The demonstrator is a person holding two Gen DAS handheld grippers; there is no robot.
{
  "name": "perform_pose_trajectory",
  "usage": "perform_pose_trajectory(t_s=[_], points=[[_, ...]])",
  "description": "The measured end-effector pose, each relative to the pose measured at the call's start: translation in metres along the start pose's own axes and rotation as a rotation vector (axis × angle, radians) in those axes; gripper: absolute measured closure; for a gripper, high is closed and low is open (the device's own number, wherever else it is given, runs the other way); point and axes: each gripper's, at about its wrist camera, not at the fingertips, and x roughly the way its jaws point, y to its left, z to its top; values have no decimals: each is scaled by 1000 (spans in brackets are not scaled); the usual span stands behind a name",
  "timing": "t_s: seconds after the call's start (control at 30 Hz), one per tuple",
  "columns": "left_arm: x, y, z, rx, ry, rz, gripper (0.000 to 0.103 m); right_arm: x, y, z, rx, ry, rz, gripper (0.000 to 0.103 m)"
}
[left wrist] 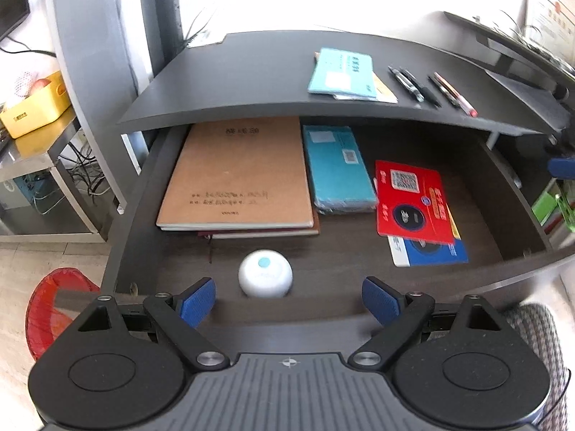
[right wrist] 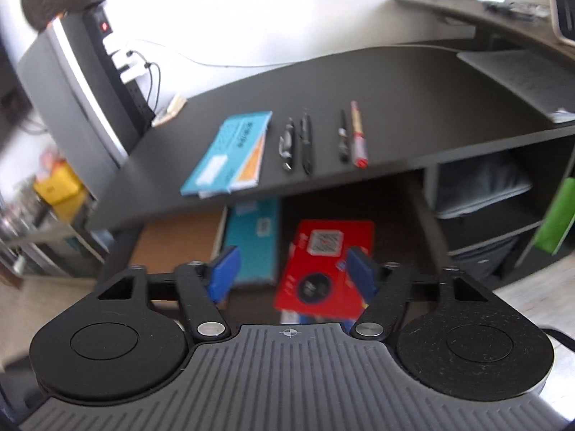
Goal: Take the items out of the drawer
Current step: 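Push the open drawer front shut with the left gripper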
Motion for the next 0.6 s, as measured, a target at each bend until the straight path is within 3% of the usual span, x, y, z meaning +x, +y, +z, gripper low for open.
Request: perform_pose_trajectory(t_s=[0.23, 0.37, 0.6], points=[[-7, -3, -17, 20, 25, 37, 9, -34, 6, -39, -119, 13, -57, 14], [-10, -4, -24, 17, 32, 61, 7, -34, 20, -53, -178, 89, -124, 13], [-4, -10, -35, 32, 69, 90, 4, -23, 22, -78, -236, 192, -167, 13]])
